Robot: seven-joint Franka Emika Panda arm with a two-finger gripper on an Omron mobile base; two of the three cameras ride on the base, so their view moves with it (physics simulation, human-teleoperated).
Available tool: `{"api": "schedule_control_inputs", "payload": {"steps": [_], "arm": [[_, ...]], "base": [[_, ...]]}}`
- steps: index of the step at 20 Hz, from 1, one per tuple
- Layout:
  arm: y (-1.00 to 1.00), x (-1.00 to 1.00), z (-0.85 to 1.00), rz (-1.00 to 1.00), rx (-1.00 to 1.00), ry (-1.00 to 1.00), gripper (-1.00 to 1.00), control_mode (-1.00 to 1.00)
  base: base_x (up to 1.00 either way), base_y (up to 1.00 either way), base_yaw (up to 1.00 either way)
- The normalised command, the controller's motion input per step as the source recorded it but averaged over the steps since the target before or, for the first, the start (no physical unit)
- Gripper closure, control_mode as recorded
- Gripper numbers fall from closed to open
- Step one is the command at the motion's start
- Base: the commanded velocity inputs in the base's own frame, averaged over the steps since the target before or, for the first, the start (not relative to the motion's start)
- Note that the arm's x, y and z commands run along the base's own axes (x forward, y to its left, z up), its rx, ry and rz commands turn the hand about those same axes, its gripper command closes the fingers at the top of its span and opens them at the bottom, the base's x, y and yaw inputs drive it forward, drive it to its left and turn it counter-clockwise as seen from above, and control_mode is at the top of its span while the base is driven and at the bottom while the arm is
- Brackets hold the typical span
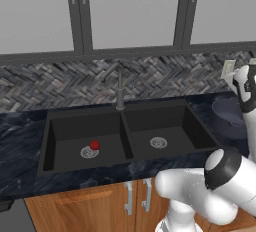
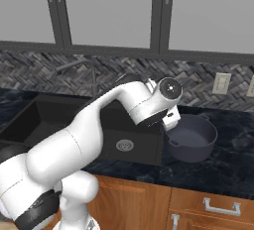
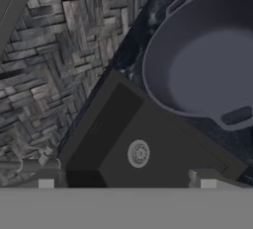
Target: Dump the tomato from the pot into the sink. Then turn on the water and wash the tomato. Then turn off the water and put the tomato back in the pot.
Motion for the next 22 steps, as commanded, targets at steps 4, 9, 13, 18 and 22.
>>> {"api": "schedule_control_inputs", "payload": {"steps": [4, 9, 13, 18, 22], "arm": [[0.72, 0.00, 0.00, 0.13, 0.00, -0.01, -1.00, -1.00], [0.72, 0.00, 0.07, 0.19, -0.06, -0.02, -1.00, -1.00], [0.66, 0.00, 0.19, 0.17, -0.12, -0.12, -1.00, -1.00], [0.55, 0.00, 0.05, 0.14, -0.17, -0.18, -1.00, -1.00], [0.66, 0.00, 0.00, 0.13, -0.15, -0.14, -1.00, -1.00]], "base": [[0.00, 0.00, 0.00], [0.00, 0.00, 0.00], [0.00, 0.00, 0.00], [0.00, 0.00, 0.00], [0.00, 0.00, 0.00]]}}
